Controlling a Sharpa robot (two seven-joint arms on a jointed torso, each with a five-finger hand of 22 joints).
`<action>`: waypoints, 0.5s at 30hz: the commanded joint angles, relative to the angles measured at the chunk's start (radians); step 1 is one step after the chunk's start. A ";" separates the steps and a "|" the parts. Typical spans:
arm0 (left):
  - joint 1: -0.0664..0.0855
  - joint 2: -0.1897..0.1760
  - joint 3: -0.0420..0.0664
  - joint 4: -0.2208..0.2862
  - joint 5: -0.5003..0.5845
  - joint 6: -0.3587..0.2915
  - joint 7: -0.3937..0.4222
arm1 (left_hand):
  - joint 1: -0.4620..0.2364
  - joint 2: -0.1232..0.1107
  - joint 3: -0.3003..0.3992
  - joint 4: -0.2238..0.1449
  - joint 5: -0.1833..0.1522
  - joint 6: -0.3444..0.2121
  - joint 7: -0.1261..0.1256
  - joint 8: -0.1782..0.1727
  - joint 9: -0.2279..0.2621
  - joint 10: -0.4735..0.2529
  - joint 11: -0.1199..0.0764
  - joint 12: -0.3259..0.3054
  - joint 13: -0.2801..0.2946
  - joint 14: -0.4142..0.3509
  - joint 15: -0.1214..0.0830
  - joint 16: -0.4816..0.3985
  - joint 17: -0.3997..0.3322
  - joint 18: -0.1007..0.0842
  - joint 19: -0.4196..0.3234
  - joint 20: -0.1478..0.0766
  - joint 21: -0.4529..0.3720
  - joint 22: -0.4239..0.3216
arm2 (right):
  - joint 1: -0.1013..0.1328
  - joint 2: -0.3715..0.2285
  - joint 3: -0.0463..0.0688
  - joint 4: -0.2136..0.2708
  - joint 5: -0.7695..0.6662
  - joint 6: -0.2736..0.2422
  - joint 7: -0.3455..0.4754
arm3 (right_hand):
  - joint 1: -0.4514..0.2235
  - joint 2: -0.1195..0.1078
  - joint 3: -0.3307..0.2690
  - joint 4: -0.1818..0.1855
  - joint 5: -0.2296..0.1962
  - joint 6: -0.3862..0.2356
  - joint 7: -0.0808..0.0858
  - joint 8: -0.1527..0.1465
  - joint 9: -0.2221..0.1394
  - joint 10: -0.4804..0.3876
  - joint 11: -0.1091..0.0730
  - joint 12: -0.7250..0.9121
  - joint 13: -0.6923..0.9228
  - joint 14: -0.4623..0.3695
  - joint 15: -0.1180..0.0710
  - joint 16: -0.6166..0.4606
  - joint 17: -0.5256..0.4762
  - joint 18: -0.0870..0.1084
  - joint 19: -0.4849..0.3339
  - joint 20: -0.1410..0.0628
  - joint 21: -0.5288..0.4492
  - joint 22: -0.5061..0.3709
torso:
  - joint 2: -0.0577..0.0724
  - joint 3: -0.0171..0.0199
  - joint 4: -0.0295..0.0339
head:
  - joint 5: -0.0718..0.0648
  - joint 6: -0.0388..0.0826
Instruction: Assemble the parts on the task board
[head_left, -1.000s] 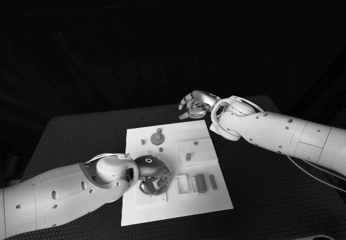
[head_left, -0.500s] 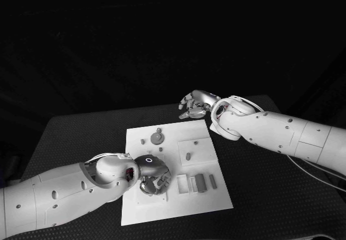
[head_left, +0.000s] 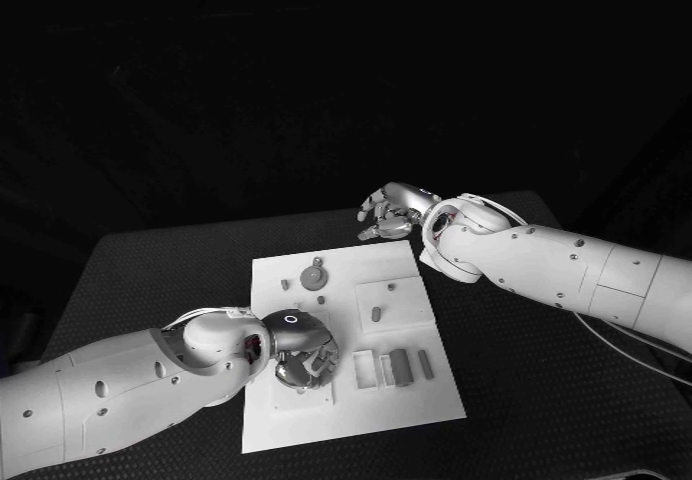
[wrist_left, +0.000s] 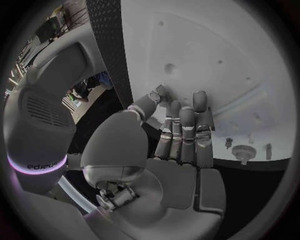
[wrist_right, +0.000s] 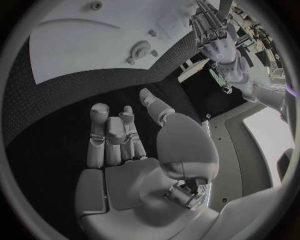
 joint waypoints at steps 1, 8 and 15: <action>-0.001 -0.004 0.001 -0.002 0.045 -0.049 0.021 | -0.004 0.003 0.000 0.005 0.004 0.013 0.015 -0.001 -0.002 -0.001 -0.001 -0.007 -0.006 0.004 -0.002 0.005 -0.002 0.013 0.001 -0.004 0.004 0.023 | -0.001 -0.001 0.000 0.001 0.001 0.008 0.009 | -0.008 -0.001 -0.003 0.006 0.006 -0.010 0.015 -0.005 0.001 -0.003 0.004 0.005 -0.001 -0.005 0.002 -0.001 0.001 0.030 -0.002 -0.007 -0.007 0.008 | 0.000 -0.0006 0.0010 | -0.001 0.001; -0.001 -0.032 0.001 0.009 0.069 -0.087 0.026 | -0.005 0.001 0.000 0.005 0.004 0.011 0.017 -0.003 -0.004 -0.002 0.001 -0.011 -0.010 0.005 -0.002 0.005 -0.003 0.013 0.001 -0.004 0.005 0.024 | -0.002 -0.004 0.000 0.002 0.005 -0.004 0.013 | -0.010 -0.001 -0.003 0.007 0.006 -0.009 0.015 -0.005 0.001 -0.003 0.004 0.006 -0.002 -0.005 0.002 -0.001 0.001 0.030 -0.002 -0.007 -0.007 0.008 | 0.000 -0.0013 0.0012 | 0.001 0.007; 0.000 -0.066 0.035 0.028 0.108 -0.113 0.010 | -0.005 -0.001 0.001 0.005 0.004 0.014 0.018 -0.002 -0.005 0.002 0.000 -0.012 -0.013 0.009 -0.002 0.007 -0.002 0.014 0.005 -0.005 0.008 0.024 | -0.003 -0.010 0.000 0.005 0.029 -0.026 0.023 | -0.013 -0.001 -0.003 0.008 0.006 -0.009 0.015 -0.005 0.001 -0.003 0.004 0.006 -0.002 -0.005 0.002 -0.001 0.001 0.030 -0.002 -0.007 -0.007 0.008 | -0.002 -0.0005 0.0024 | 0.008 0.020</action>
